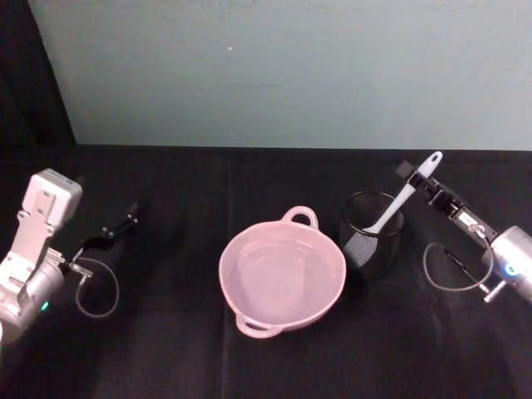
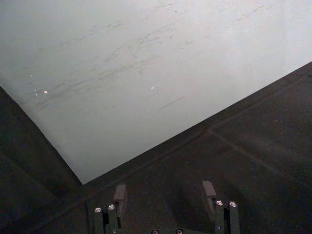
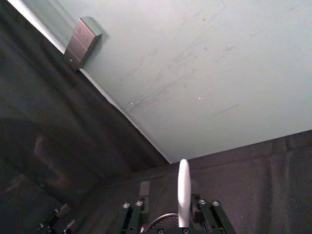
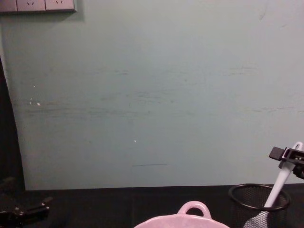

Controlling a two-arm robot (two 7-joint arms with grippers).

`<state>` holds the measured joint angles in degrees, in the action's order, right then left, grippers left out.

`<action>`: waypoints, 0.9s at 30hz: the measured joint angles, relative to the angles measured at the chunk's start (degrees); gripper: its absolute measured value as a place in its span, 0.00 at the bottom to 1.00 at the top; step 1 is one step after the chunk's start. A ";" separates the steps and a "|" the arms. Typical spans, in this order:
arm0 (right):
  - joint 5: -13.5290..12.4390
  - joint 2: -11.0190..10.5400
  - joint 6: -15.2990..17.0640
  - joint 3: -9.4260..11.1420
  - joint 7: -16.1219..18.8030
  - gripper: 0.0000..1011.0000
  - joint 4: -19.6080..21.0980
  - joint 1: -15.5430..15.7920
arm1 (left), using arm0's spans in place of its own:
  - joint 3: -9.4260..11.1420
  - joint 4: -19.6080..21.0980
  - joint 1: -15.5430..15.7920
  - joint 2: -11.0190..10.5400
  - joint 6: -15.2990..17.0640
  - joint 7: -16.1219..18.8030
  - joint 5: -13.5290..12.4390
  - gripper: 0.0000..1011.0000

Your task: Use the one hand to pick up the spoon and stir the clear water in the bowl.

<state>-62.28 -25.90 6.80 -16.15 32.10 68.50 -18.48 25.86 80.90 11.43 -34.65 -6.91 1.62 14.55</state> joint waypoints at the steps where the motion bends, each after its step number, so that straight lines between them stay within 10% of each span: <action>1: 0.07 -0.14 -0.17 -0.14 -0.14 0.48 0.14 0.00 | 0.00 0.00 0.00 0.00 0.00 0.00 0.00 0.99; 13: 8.73 -2.75 -7.05 -2.43 -4.13 0.11 5.06 1.01 | 0.00 0.00 0.00 0.00 0.00 0.00 0.00 0.99; 27: 18.67 -6.75 -7.10 -2.51 -7.31 0.11 17.14 1.05 | 0.00 0.00 0.00 0.00 0.00 0.00 0.00 0.99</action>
<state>-43.61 -32.65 -0.31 -18.66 24.79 85.65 -17.43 25.86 80.90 11.43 -34.65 -6.91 1.62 14.55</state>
